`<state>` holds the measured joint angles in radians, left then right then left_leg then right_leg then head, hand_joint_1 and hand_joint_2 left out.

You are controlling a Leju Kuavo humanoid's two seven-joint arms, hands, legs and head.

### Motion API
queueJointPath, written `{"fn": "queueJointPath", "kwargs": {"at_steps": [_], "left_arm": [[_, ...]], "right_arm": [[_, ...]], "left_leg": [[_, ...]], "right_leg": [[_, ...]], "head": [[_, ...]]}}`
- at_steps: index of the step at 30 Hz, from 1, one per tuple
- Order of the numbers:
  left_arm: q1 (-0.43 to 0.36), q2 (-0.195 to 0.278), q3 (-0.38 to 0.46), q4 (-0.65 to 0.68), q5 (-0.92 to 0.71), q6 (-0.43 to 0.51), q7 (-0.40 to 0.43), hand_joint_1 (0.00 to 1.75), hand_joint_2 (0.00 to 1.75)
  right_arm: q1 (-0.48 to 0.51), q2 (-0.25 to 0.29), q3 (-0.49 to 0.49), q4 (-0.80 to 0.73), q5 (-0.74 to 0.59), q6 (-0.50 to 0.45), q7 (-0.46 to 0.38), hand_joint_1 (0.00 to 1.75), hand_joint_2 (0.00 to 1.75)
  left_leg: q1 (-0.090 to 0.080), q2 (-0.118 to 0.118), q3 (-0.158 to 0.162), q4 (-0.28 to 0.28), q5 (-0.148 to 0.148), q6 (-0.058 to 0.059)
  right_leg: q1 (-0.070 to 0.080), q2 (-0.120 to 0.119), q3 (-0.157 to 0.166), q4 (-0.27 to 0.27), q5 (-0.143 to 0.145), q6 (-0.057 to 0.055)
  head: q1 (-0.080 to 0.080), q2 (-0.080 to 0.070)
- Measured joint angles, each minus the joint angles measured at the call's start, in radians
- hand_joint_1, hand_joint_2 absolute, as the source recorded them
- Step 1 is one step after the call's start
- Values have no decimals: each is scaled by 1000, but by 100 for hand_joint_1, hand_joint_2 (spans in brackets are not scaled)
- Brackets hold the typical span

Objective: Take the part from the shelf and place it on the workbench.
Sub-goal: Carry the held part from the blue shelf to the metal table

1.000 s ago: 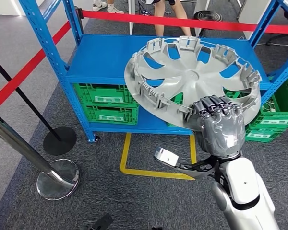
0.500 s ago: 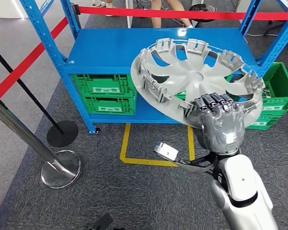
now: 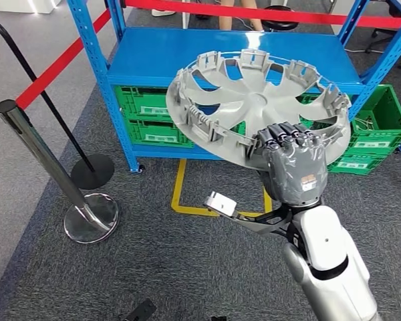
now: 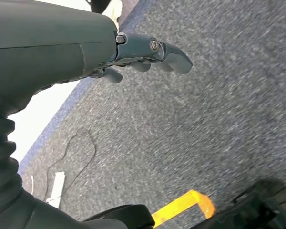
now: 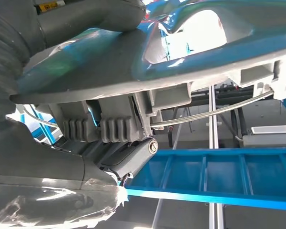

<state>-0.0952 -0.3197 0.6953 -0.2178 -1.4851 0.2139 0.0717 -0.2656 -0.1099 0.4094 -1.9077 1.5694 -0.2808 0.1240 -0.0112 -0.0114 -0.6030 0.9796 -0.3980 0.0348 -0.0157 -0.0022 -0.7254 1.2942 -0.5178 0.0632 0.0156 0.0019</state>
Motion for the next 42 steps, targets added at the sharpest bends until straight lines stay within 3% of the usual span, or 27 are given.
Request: {"fn": "queueJointPath", "kwargs": {"at_steps": [2, 4, 6, 8, 10, 12, 13, 14, 15, 17, 19, 20, 21, 23, 25, 27, 28, 29, 30, 32, 33, 35, 36, 38, 39, 40, 42], "left_arm": [[0, 0, 3, 0, 0, 0, 0, 0, 175], [1, 0, 5, 0, 0, 0, 0, 0, 175], [1, 0, 7, 0, 0, 1, 0, 0, 175], [2, 1, 8, 0, 0, 1, 0, 0, 175], [2, 1, 10, 0, 0, 1, 1, 0, 175], [2, 2, 11, 0, 0, 2, 2, 0, 175], [2, 2, 11, 0, 0, 2, 2, 0, 175], [2, 2, 11, 0, 0, 3, 2, 0, 175], [2, 2, 12, 0, 0, 4, 2, 0, 175], [2, 2, 13, 0, 0, 5, 2, 0, 175], [1, 2, 14, 0, 0, 5, 2, 0, 175], [0, 2, 14, 0, 0, 5, 2, 0, 175], [0, 1, 14, 0, 0, 4, 2, 0, 175], [0, 1, 15, 0, 0, 0, 2, 0, 175], [0, 0, 17, 0, 0, -2, 2, 0, 175], [0, 0, 18, 0, 0, -3, 2, 0, 175], [0, 0, 18, 0, 0, -3, 2, 0, 175], [0, 0, 19, 0, 0, -3, 2, 0, 175], [0, 0, 19, 0, 0, -4, 2, 0, 175], [0, 0, 20, 0, 0, -6, 2, 0, 175], [0, 0, 20, 0, 0, -7, 2, 0, 175], [0, 0, 21, 0, 0, -8, 2, 0, 175], [0, 1, 22, -1, 0, -8, 2, 0, 175], [0, 1, 24, -1, 0, -9, 3, 0, 175], [1, 2, 25, -1, 0, -10, 4, 0, 175], [1, 2, 27, -1, 0, -11, 4, 0, 175], [1, 2, 31, -1, 0, -13, 5, 0, 175]], "right_arm": [[-4, 1, 3, 3, 0, 0, 0, 175, 175], [-9, 3, 6, 4, 0, 1, 0, 175, 175], [-13, 5, 9, 6, 0, 1, 0, 175, 175], [-16, 6, 10, 7, 1, 1, 0, 175, 175], [-18, 7, 10, 9, 1, 1, 0, 175, 175], [-19, 9, 11, 10, 1, 2, 2, 175, 175], [-19, 9, 11, 11, 1, 2, 4, 175, 175], [-19, 9, 12, 12, 1, 3, 6, 175, 175], [-19, 10, 13, 12, 1, 4, 9, 175, 175], [-21, 12, 17, 13, 1, 6, 15, 175, 175], [-25, 14, 22, 13, 1, 8, 20, 175, 175], [-28, 15, 24, 14, 1, 8, 22, 175, 175], [-31, 15, 27, 16, 1, 9, 25, 175, 175], [-35, 16, 32, 22, 1, 9, 32, 175, 175], [-35, 16, 37, 30, 1, 9, 39, 175, 175], [-43, 14, 46, 39, 0, 13, 65, 175, 175], [-54, 10, 56, 43, 0, 16, 96, 175, 175], [-70, 1, 70, 47, -1, 21, 137, 175, 175], [-89, -11, 88, 52, -1, 26, 182, 175, 175], [-128, -39, 130, 59, -1, 35, 262, 175, 175], [-145, -52, 149, 61, -1, 39, 290, 175, 175], [-171, -75, 181, 64, 0, 44, 319, 175, 175], [-180, -83, 194, 65, 0, 45, 324, 175, 175], [-191, -93, 215, 68, -1, 45, 326, 175, 175], [-195, -95, 223, 69, -1, 45, 327, 175, 175], [-200, -97, 230, 70, -1, 45, 327, 175, 175], [-207, -99, 240, 71, -1, 45, 331, 175, 175]], "left_leg": [[-1, -1, -22, 1, 19, -4], [-3, 0, -38, 1, 37, -12], [-2, 0, -48, -1, 57, -23], [-2, 0, -59, 1, 63, -34], [-1, 0, -85, 55, 5, -47], [3, 1, -128, 186, -93, -56], [4, 1, -143, 250, -124, -59], [5, 1, -145, 292, -134, -60], [5, 1, -130, 298, -123, -59], [5, 1, -51, 210, -76, -53], [2, 0, 46, 68, -62, -42], [-1, 0, 74, 20, -63, -38], [-4, -1, 83, -6, -64, -34], [-5, 0, 68, -17, -45, -23], [-1, 3, 49, -23, -23, -10], [2, 3, 27, -24, -6, -3], [2, 2, 15, -24, 3, -2], [3, 0, 3, -23, 13, -3], [4, -3, -8, -23, 23, -6], [9, -15, -31, -21, 43, -14], [10, -23, -43, -18, 52, -21], [12, -41, -62, -11, 70, -33], [11, -49, -69, -9, 79, -39], [13, -63, -78, -8, 93, -48], [13, -57, -85, 1, 85, -53], [12, -45, -98, 28, 61, -58], [11, -12, -144, 145, -20, -66]], "right_leg": [[4, 0, 94, -112, 39, -7], [9, 2, 188, -249, 38, -13], [15, 5, 212, -297, 32, -18], [14, 4, 196, -294, 49, -28], [10, 1, 175, -297, 70, -44], [9, 0, 151, -296, 91, -53], [10, -1, 137, -296, 101, -53], [11, -2, 124, -295, 111, -53], [11, -2, 111, -295, 122, -53], [13, -1, 88, -294, 141, -52], [16, 0, 70, -294, 160, -45], [16, 0, 63, -296, 170, -40], [15, -1, 58, -299, 182, -35], [10, -1, 45, -305, 197, -24], [8, 1, 21, -265, 149, -15], [7, 1, -13, -144, 49, -7], [5, 1, -27, -73, 15, -4], [5, 1, -32, -19, 3, 0], [4, 1, -23, 3, 14, 3], [1, 11, 48, -58, 62, 8], [-2, 30, 104, -128, 65, 10], [-7, 65, 189, -251, 39, 7], [-6, 72, 206, -278, 23, 3], [-4, 53, 199, -279, 25, -12], [-4, 43, 194, -276, 30, -20], [-5, 32, 190, -276, 35, -29], [-3, 9, 180, -276, 45, -43]], "head": [[0, 0], [-1, 0], [1, 0], [4, 0], [1, 0], [-2, 0], [-2, 0], [-2, 0], [-2, 0], [-2, 0], [-1, 0], [-1, 0], [-1, 0], [-3, 0], [-1, 0], [3, 0], [4, 0], [4, 0], [4, 0], [4, 0], [4, 0], [4, 0], [3, 0], [2, 0], [0, 0], [-3, 0], [-8, 0]]}}
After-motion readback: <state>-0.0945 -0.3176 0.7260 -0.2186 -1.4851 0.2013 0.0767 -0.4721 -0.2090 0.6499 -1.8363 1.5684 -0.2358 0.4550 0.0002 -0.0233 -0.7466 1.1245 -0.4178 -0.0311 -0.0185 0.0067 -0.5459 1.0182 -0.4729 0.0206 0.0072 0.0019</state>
